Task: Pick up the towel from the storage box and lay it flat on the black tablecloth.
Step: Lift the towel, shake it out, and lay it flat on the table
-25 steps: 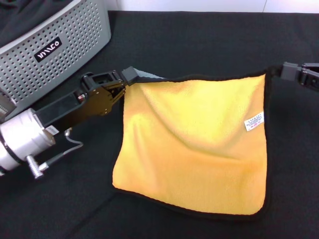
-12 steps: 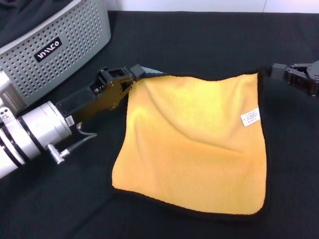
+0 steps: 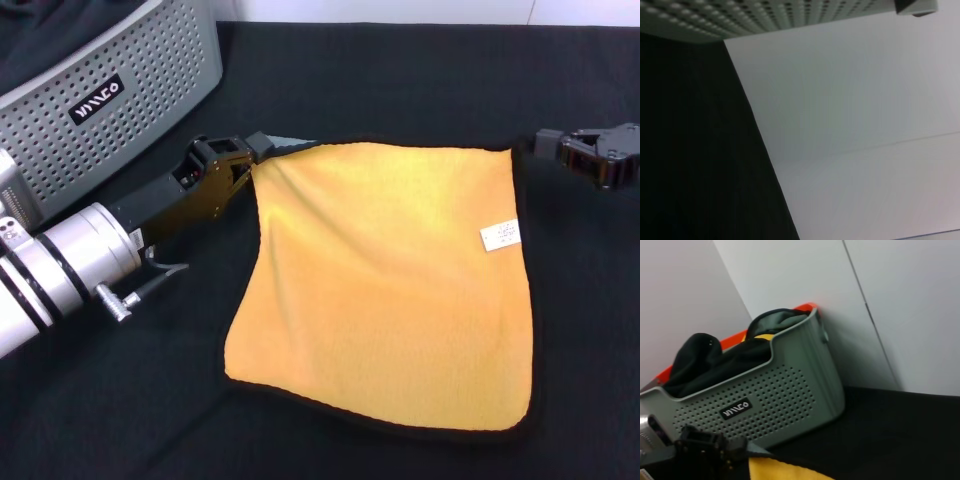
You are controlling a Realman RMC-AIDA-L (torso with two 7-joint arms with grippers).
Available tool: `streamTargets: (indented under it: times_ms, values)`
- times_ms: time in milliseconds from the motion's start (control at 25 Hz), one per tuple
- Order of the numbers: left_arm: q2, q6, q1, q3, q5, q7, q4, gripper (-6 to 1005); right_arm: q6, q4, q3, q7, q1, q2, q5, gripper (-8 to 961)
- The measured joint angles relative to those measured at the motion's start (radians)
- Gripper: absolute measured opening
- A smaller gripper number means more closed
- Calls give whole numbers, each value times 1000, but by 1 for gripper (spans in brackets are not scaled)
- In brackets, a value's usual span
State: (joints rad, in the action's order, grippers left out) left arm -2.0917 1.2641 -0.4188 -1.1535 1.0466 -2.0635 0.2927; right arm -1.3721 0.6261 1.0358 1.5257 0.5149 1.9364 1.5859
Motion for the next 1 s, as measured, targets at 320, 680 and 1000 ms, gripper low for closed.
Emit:
streamTargets:
  times_ms: [320, 680, 1000]
  values:
    - [-2, -29, -9, -3, 0, 1, -1, 53, 45, -8, 8, 1, 5, 0, -2, 42]
    - [-5, -50, -53, -4, -1, 11, -38, 54, 67, -8, 3, 5, -1, 5, -3, 44]
    - [-7, -119, -78, -2, -1, 11, -40, 73, 92, -8, 1, 7, -4, 5, -3, 45]
